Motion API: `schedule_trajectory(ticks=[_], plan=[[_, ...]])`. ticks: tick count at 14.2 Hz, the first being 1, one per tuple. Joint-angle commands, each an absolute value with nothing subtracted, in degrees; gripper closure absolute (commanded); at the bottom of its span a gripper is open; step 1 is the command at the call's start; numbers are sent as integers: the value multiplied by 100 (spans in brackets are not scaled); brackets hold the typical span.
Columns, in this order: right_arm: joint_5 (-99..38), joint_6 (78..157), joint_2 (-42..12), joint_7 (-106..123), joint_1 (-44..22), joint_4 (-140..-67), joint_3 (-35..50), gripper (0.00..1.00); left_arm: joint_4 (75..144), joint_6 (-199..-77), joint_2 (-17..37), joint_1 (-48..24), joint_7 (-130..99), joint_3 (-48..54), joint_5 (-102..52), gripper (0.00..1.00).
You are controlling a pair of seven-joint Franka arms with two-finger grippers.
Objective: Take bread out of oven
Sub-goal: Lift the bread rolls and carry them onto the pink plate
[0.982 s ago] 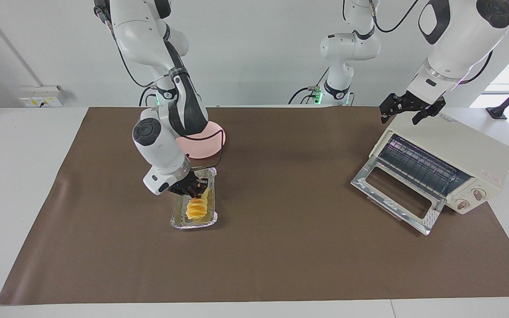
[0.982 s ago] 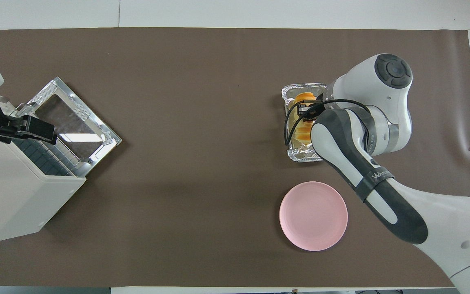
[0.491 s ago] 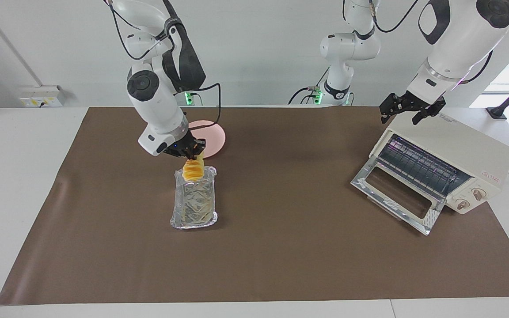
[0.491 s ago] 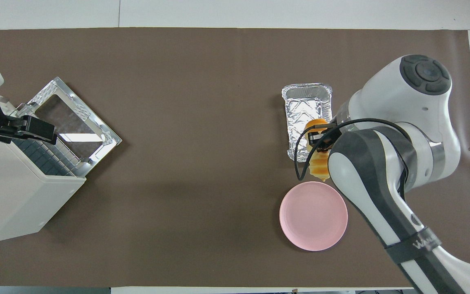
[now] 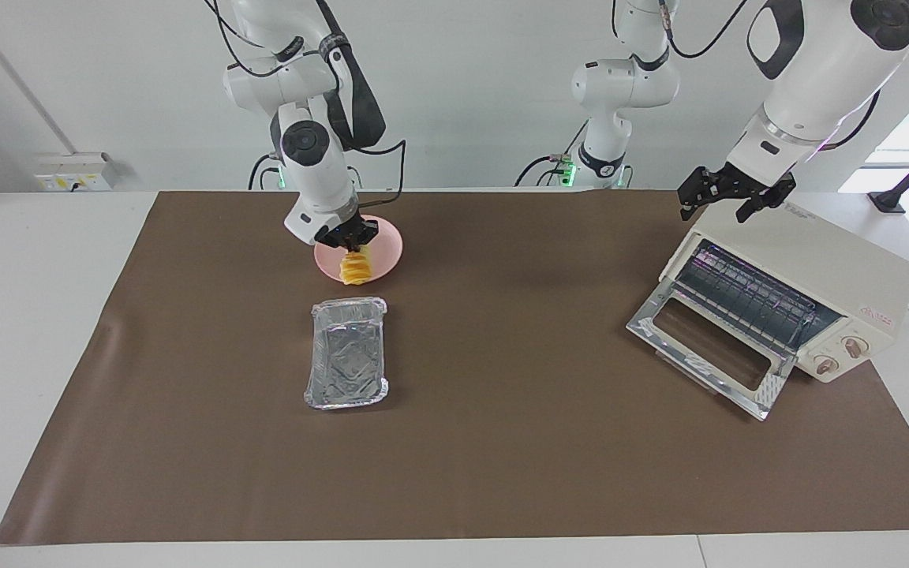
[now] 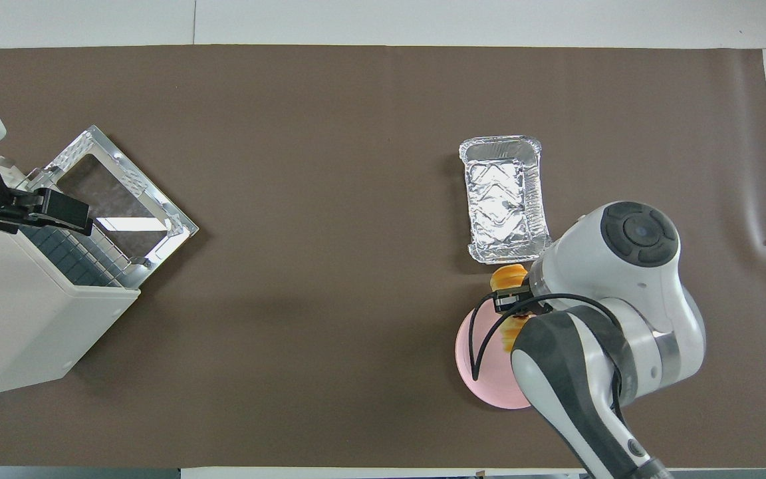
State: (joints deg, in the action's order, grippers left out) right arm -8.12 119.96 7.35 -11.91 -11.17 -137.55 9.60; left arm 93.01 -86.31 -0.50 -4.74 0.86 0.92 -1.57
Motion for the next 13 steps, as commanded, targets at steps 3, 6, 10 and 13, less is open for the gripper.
schedule_trajectory(ticks=[3,6,10,13], plan=[[-923,12629,949,-1248,-1318,-14334,984,100,9229,-8640,-9,-448,70,105,-88,0],[-923,12709,984,-1257,-1432,-14511,976,100,9229,-8640,-9,-448,70,105,-88,0],[-1002,12709,1028,-1257,-1450,-14642,984,100,9229,-8640,-9,-448,70,105,-88,0],[-1002,12735,1028,-1362,-1450,-14643,984,34,9229,-8640,-9,-448,70,105,-88,0]])
